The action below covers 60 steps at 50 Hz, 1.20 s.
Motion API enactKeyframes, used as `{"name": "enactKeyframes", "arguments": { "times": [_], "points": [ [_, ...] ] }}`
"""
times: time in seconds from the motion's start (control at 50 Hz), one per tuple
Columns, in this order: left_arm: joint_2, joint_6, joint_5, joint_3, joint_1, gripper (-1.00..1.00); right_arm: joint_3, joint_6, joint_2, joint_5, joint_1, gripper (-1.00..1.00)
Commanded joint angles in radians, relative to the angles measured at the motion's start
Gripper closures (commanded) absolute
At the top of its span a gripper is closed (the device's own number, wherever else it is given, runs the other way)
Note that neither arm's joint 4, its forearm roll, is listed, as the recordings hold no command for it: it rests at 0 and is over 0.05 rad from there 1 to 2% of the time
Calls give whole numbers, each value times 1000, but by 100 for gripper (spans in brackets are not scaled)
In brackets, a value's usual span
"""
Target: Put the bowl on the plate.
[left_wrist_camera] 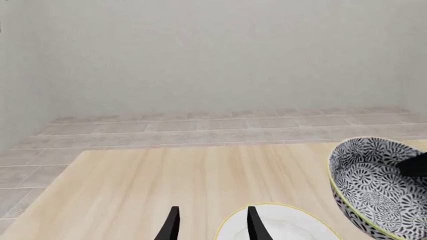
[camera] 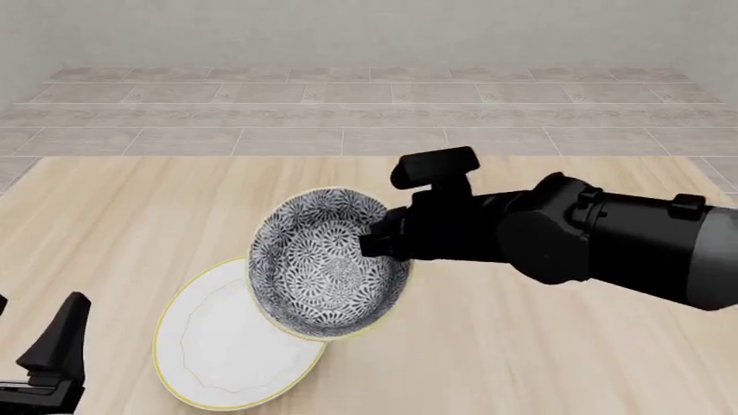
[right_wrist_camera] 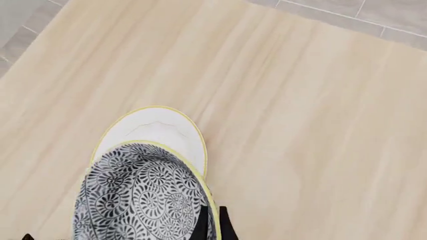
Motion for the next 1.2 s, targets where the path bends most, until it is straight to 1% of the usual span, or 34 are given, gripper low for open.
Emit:
{"name": "enactKeyframes", "arguments": {
  "times": [0.02, 0.22, 0.34, 0.38, 0.42, 0.64, 0.92, 1.2],
  "points": [
    [0, -1, -4, -1, 2, -100, -56, 23, 44, 7, 50, 100],
    [0, -3, -7, -2, 1, -100, -105, 35, 73, 22, 73, 100],
    [0, -1, -6, -5, -1, -100, -123, 66, 90, 19, 107, 100],
    [0, -1, -6, -4, -2, -100, -128, 67, 95, 18, 108, 100],
    [0, -1, -7, -4, -2, -100, -133, 87, 102, 14, 123, 100],
    [0, -2, -8, -6, -1, -100, -179, 110, 161, 10, 154, 100],
    [0, -3, -7, -8, -6, -100, -233, 130, 235, 2, 161, 100],
    [0, -3, 0, -12, -8, -100, -273, 154, 306, -16, 146, 100]
  ]
}}
